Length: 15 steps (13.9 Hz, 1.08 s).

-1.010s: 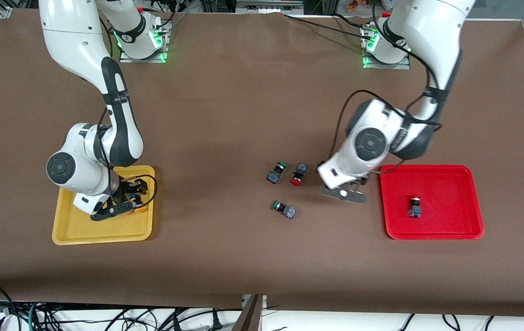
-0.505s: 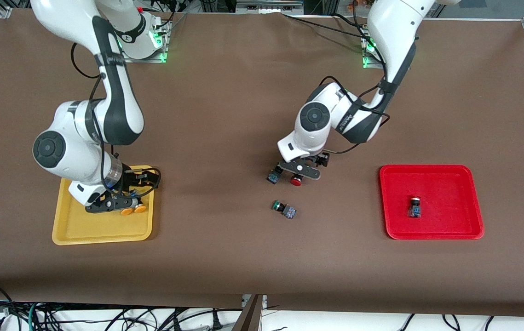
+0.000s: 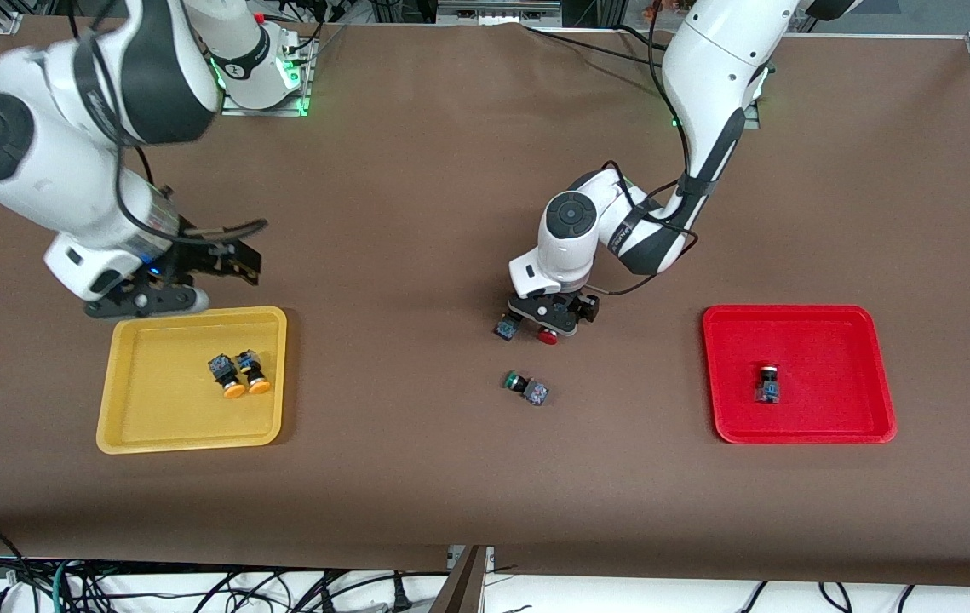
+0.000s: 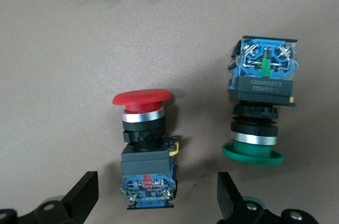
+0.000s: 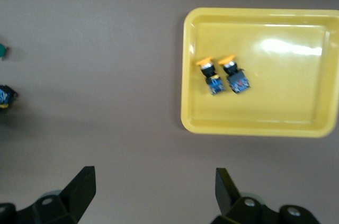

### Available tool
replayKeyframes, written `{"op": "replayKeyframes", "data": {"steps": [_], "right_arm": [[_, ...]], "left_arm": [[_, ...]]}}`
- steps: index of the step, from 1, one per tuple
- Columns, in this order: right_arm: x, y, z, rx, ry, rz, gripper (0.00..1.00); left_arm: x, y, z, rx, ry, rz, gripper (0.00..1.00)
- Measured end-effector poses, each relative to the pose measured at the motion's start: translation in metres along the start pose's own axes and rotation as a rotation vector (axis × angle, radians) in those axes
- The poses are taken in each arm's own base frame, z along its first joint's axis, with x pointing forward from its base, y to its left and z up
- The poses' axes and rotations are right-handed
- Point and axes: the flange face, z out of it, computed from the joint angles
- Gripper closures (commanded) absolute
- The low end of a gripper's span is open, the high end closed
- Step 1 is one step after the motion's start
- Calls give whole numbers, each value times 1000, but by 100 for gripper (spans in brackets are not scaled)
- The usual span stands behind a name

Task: Place red and yellow buttons in trays

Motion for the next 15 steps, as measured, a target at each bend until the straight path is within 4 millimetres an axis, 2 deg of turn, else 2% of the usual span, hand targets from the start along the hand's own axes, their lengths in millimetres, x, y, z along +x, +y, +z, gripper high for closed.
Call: {"op": "replayKeyframes", "data": {"steps": [3, 4, 6, 8, 10, 12, 15], "right_arm": [[-15, 14, -20, -13, -21, 2, 0], [-17, 18, -21, -16, -26, 5, 0], [-15, 23, -17, -21, -35, 3, 0], [-14, 29, -14, -25, -40, -6, 0], [-14, 39, -17, -19, -38, -3, 0], [-15, 46, -22, -15, -34, 4, 0], [-19, 44, -31, -14, -22, 0, 0]], "left_arm": [[1, -2, -1, 14, 10, 16, 80], [2, -2, -2, 14, 13, 15, 89], [6, -4, -5, 14, 22, 11, 94], [11, -20, -14, 21, 36, -13, 98], [20, -62, -35, 37, 49, -75, 100], [25, -119, -63, 57, 57, -161, 100], [9, -211, -91, 104, -23, -261, 100]]}}
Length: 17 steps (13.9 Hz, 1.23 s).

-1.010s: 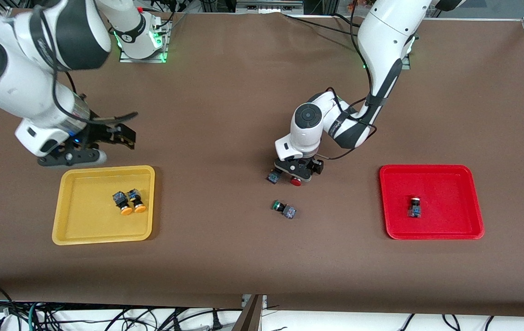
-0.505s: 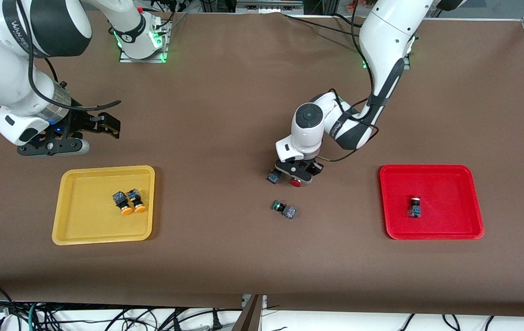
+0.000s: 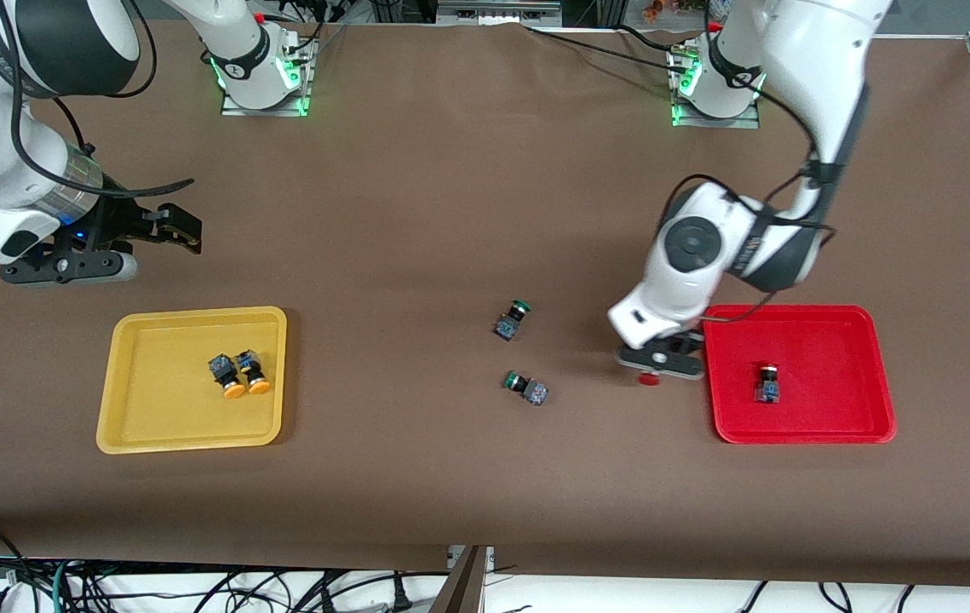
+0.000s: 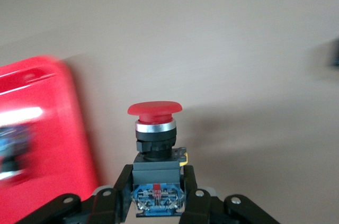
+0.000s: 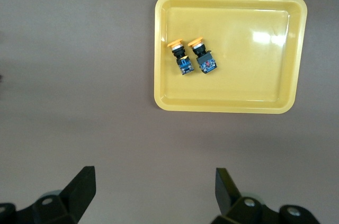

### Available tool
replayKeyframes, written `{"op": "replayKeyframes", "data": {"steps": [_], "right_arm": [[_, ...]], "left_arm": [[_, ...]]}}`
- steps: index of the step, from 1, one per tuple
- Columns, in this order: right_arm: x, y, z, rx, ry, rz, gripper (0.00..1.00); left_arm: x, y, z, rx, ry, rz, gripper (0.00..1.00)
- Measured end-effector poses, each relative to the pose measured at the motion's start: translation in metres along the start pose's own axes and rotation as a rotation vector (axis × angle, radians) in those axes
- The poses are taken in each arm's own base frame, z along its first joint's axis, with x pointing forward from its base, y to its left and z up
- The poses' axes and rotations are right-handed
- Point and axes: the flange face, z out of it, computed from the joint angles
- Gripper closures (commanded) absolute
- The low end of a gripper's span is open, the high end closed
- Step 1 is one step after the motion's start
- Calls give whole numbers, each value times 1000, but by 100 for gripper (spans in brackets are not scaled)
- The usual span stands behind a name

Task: Place red and yellow buttons in trays

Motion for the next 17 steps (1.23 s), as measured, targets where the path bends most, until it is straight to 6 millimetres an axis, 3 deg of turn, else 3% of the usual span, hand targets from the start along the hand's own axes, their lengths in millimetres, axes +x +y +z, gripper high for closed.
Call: {"op": "replayKeyframes", "data": {"steps": [2, 4, 6, 8, 10, 11, 12, 13, 15, 17], "right_arm": [[-2, -1, -5, 0, 11, -3, 0], [-1, 0, -14, 1, 31, 0, 0], [2, 10, -27, 3, 60, 17, 0], [5, 19, -33, 3, 72, 31, 0], [7, 21, -33, 2, 74, 35, 0], [7, 21, -33, 2, 74, 36, 0], [7, 22, -32, 2, 74, 37, 0], [7, 22, -33, 2, 75, 39, 0], [8, 23, -34, 2, 79, 40, 0], [8, 23, -35, 1, 82, 39, 0]], "left_arm": [[-5, -56, -8, 35, -72, 5, 99], [-6, -130, -9, 41, -85, 53, 99], [-15, -212, 4, 33, -106, 75, 97], [-30, -267, 28, 19, -132, 53, 94], [-37, -286, 71, -4, -139, 28, 87], [-39, -289, 93, -15, -133, 21, 78], [-41, -289, 111, -25, -130, 19, 47], [-41, -287, 122, -31, -129, 20, 0], [-39, -282, 124, -37, -123, 27, 0], [-31, -282, 113, -32, -101, 29, 0]]}}
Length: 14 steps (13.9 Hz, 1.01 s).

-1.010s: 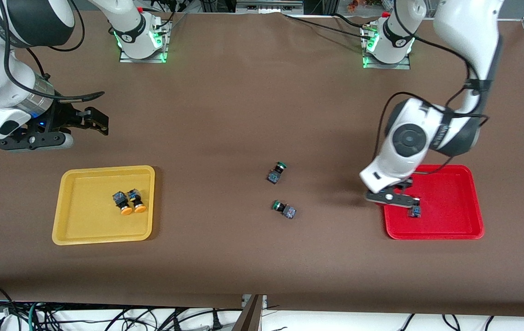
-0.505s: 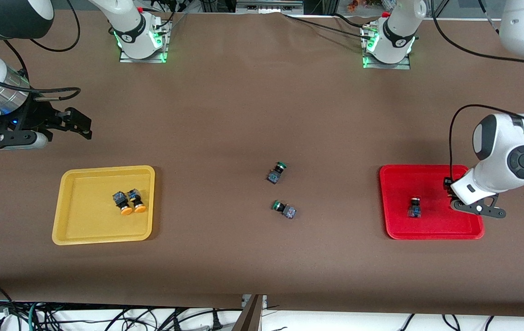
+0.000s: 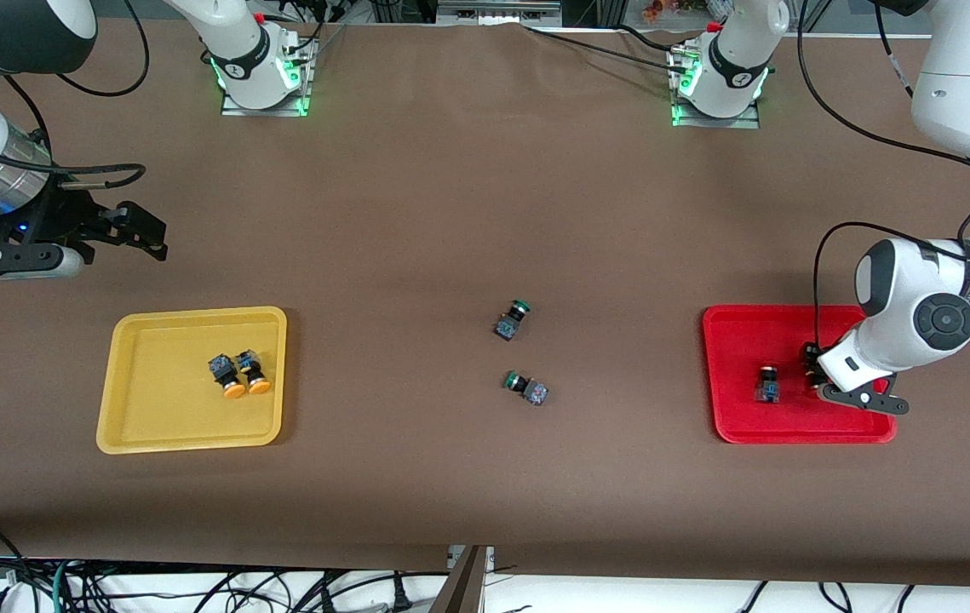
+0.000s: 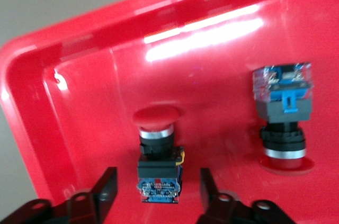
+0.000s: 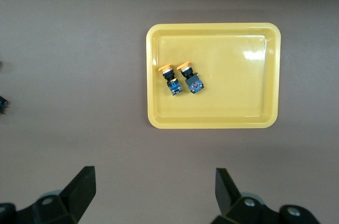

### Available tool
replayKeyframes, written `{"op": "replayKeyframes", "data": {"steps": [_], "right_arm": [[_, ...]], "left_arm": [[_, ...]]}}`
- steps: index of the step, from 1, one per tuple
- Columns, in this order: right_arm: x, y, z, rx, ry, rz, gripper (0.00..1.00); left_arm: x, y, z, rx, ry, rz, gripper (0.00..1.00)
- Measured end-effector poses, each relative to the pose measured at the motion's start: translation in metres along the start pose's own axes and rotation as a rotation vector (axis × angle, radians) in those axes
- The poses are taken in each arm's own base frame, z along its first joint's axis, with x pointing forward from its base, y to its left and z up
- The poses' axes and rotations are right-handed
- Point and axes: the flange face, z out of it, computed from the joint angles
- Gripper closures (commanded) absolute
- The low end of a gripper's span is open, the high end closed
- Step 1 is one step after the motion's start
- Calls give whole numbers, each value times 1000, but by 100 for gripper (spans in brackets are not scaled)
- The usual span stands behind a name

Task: Place red and yellow buttons in trays

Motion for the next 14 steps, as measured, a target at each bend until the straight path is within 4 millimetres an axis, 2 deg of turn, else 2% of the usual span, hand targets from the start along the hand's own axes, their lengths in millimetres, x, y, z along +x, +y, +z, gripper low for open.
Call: {"op": "replayKeyframes", "data": {"steps": [2, 3, 4, 6, 8, 10, 11, 12, 14], "right_arm": [[1, 2, 1, -20, -1, -3, 0], [1, 3, 3, -34, -2, -5, 0], [2, 3, 4, -46, -2, -8, 0], [3, 1, 5, -60, -2, -16, 0], [3, 0, 5, -62, -1, -18, 0], [3, 0, 5, -62, 0, -19, 0], [3, 0, 5, -62, -1, -19, 0], [3, 0, 5, -62, 0, -19, 0], [3, 0, 5, -62, 0, -19, 0]], "left_arm": [[4, -3, -29, 13, 15, -3, 0], [5, -2, -55, 17, 16, -2, 0], [8, 4, -89, 23, 38, 2, 0], [7, 17, -173, 53, 98, 9, 0], [-11, 19, -250, 71, 83, -13, 0], [-29, 13, -315, 26, 58, -65, 0], [-33, 9, -339, 2, 66, -83, 0], [-34, 6, -354, -14, 82, -94, 0], [-35, 2, -365, -38, 97, -107, 0]]}}
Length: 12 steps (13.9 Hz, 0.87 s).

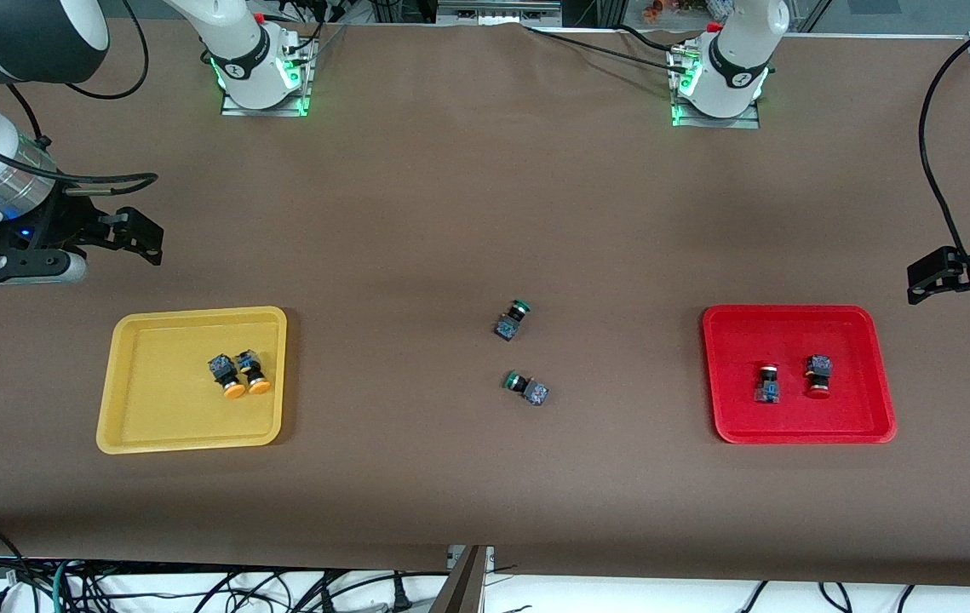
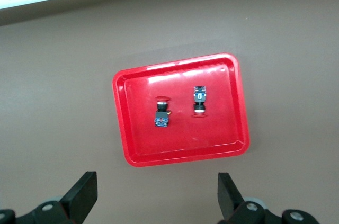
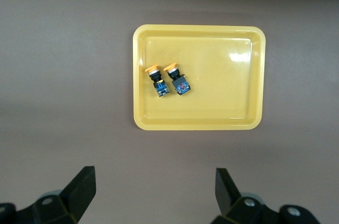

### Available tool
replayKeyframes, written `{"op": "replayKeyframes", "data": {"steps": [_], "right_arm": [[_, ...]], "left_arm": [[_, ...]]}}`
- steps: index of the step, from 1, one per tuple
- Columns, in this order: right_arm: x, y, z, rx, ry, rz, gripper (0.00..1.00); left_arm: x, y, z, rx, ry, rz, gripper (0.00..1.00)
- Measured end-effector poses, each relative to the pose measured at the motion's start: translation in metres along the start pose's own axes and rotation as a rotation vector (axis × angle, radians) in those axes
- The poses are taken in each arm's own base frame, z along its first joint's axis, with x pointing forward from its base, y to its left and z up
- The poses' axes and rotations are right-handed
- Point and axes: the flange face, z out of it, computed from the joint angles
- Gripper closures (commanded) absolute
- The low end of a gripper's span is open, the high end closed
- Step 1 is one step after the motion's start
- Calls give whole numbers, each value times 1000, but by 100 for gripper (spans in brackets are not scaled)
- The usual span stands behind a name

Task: Place red and yellow buttons in trays

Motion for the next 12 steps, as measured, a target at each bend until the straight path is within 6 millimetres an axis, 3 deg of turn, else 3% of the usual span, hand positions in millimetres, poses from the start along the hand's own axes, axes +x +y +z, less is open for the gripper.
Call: {"op": "replayKeyframes", "data": {"steps": [3, 7, 9, 12], "right_arm": [[0, 0, 0, 0, 0, 0, 0], [0, 0, 0, 0, 0, -1, 0], [0, 0, 0, 0, 0, -1, 0], [0, 0, 0, 0, 0, -1, 0]], "left_arm": [[-4, 1, -5, 1, -5, -96, 0], [-51, 27, -26, 6, -2, -171, 0], [-72, 35, -26, 7, 3, -162, 0], [-78, 41, -20, -3, 0, -157, 0]]}}
